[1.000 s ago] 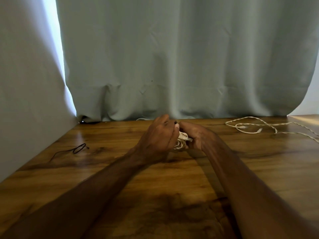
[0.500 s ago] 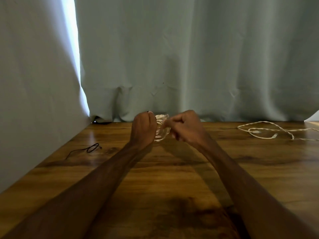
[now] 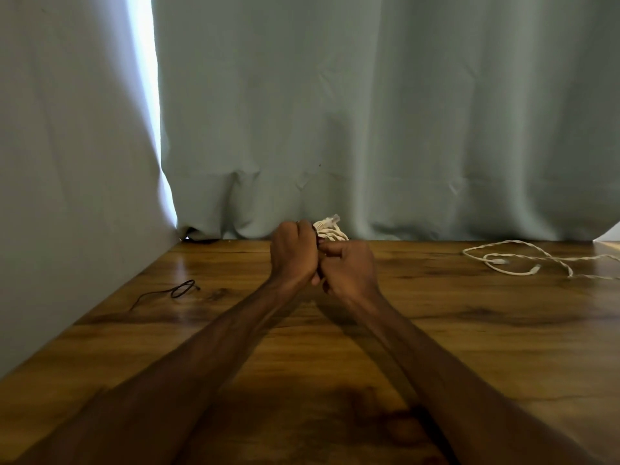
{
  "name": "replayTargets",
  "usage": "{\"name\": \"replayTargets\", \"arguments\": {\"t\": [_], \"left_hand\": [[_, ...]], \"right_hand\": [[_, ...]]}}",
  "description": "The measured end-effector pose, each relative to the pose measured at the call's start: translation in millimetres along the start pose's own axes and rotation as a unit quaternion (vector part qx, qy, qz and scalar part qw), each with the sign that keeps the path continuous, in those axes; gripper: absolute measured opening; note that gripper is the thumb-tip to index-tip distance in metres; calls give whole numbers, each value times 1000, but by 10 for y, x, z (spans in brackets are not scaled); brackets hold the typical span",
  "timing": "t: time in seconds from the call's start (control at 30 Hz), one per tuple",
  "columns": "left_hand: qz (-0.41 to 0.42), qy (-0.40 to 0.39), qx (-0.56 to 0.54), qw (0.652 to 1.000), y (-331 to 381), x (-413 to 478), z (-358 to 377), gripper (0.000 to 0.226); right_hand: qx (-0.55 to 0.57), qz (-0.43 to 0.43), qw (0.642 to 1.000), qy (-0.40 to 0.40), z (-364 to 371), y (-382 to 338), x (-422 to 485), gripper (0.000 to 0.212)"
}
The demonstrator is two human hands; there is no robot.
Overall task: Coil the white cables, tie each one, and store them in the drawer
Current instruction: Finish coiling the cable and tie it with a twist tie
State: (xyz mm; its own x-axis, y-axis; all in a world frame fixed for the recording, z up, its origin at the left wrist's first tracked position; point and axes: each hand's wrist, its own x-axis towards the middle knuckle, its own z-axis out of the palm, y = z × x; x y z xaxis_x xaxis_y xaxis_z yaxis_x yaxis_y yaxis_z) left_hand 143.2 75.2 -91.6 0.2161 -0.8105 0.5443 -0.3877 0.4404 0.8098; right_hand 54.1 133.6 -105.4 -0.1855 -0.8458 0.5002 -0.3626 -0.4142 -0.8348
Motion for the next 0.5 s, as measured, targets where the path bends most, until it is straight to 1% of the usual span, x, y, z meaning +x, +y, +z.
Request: {"name": "replayTargets", "arguments": {"t": [0.1, 0.2, 0.23, 0.3, 0.37, 0.4, 0.47, 0.5], "left_hand": [[34, 4, 21, 999, 23, 12, -6, 45], [60, 12, 46, 997, -42, 98, -78, 49], [63, 15, 58, 996, -64, 128, -119, 50], [82, 14, 87, 993, -103, 185, -200, 51], [121, -2, 116, 986, -176, 238, -229, 51], [142, -14, 130, 981, -212, 250, -229, 49], [165, -38, 149, 974, -252, 227, -231, 44], [182, -41, 163, 969, -265, 202, -224, 45]], "right_hand": [[11, 5, 1000, 5, -47, -43, 15, 25], [-7, -19, 1000, 15, -78, -138, 25, 20], [-25, -32, 999, 11, -84, -165, 30, 18], [-63, -49, 997, -22, -93, -196, 35, 14], [-101, -59, 992, -57, -95, -205, 36, 16], [-124, -71, 988, -59, -103, -207, 45, 19], [-157, -99, 982, -44, -147, -241, 75, 24], [-163, -109, 980, -31, -182, -260, 93, 27]]}}
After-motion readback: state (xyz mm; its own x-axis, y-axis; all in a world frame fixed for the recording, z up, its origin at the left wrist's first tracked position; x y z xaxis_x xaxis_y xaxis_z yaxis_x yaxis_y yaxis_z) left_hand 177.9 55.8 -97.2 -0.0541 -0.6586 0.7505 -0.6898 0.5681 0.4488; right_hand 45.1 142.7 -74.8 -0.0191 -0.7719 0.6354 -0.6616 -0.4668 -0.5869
